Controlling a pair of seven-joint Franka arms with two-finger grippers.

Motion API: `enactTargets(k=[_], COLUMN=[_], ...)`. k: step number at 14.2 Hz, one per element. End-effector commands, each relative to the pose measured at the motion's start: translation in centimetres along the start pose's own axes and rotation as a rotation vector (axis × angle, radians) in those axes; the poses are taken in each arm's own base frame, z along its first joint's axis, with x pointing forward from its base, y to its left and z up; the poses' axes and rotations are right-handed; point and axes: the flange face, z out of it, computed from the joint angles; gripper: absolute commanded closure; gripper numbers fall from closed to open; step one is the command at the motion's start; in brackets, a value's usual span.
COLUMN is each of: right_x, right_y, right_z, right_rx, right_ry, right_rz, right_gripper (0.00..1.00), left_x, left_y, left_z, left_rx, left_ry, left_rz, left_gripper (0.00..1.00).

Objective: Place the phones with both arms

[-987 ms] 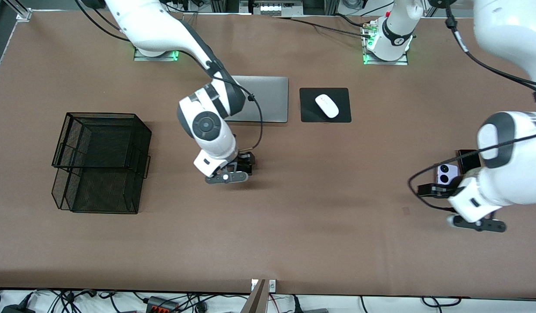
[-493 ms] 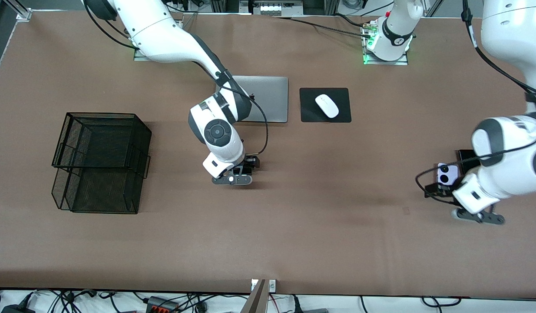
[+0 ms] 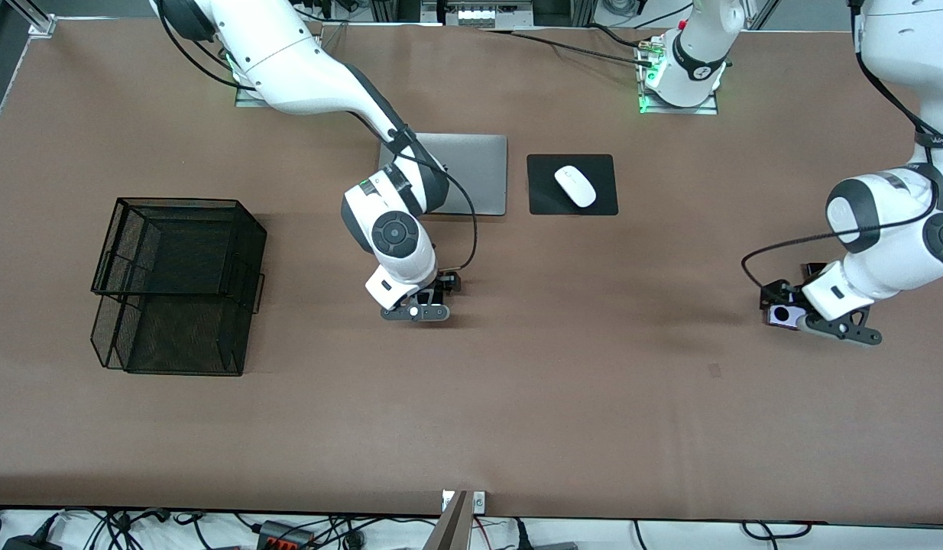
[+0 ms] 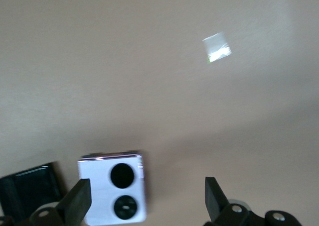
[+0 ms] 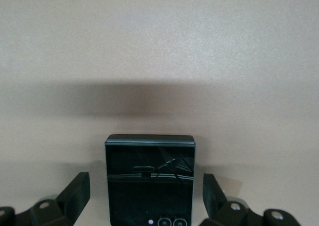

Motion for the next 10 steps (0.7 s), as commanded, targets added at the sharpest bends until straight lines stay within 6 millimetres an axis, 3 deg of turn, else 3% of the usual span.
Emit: enactTargets(k=[1,4,7,10], right_x=[0.0,-0.2,-0.3,-0.8], right_y=[-0.2,-0.2,-0.2,-0.7], right_z=[0.6,1.4,2.0,2.7], right_rx=[-0.021,-0.020,-0.026,-0.030], right_ry=[0.002,-0.009,-0.013,-0.020], right_rz=[0.000,0.010,0.007,0.002], right_gripper=[0.00,0.00,0.00,0.00], left_x=[-2.8,-3.1,-4.4,-4.6], left_y=[-0.8,-1.3,-3.4,-4.2], left_z=[1.5,3.3,5.6,7.2], left_rx=[0.037,0.046,0.051,0.046], left_ry=[0.017,0.021,0.018,0.017], left_rz=[0.084,0.108,0.078,0.051], left_gripper=[0.00,0.00,0.00,0.00])
